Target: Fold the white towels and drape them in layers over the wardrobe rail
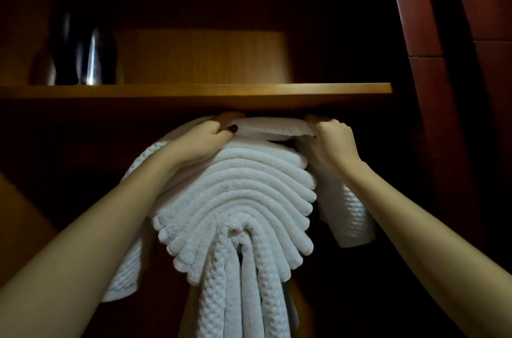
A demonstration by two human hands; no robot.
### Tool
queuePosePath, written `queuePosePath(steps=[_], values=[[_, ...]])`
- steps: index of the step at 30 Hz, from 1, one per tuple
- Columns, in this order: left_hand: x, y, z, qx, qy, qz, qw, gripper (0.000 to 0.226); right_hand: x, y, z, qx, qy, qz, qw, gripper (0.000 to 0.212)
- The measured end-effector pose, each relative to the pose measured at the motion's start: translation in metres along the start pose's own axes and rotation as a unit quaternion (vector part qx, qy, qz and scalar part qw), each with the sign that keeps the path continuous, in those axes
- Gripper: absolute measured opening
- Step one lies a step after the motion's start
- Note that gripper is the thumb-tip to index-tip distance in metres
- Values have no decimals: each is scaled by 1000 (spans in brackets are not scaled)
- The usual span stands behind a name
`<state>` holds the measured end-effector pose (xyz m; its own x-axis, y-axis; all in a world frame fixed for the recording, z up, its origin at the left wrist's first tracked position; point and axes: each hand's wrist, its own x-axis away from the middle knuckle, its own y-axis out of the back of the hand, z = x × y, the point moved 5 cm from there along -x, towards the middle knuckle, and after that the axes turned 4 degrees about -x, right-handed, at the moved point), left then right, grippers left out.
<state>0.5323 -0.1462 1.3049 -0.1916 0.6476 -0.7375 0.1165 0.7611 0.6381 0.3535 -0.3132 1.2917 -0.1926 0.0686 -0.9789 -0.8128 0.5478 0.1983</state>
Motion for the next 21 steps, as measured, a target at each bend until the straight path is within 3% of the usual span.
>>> queuePosePath(steps=[4, 8, 11, 14, 18, 21], values=[[5, 6, 19, 35, 28, -19, 999, 20, -7, -16, 16, -77, 34, 81, 993, 14], [17, 7, 32, 25, 13, 14, 1000, 41, 0, -24, 17, -127, 31, 82, 988, 31], [20, 9, 37, 62, 13, -35, 997, 39, -2, -19, 14, -176, -17, 50, 983, 22], [20, 11, 45, 68, 21, -83, 994, 38, -5, -19, 18, -153, -32, 44, 987, 20], [35, 9, 54, 106, 18, -87, 990, 37, 9, -23, 25, -220, -4, 103, 970, 30], [58, 16, 58, 173, -2, -159, 972, 21, 28, -23, 11, -243, -45, 146, 958, 17]])
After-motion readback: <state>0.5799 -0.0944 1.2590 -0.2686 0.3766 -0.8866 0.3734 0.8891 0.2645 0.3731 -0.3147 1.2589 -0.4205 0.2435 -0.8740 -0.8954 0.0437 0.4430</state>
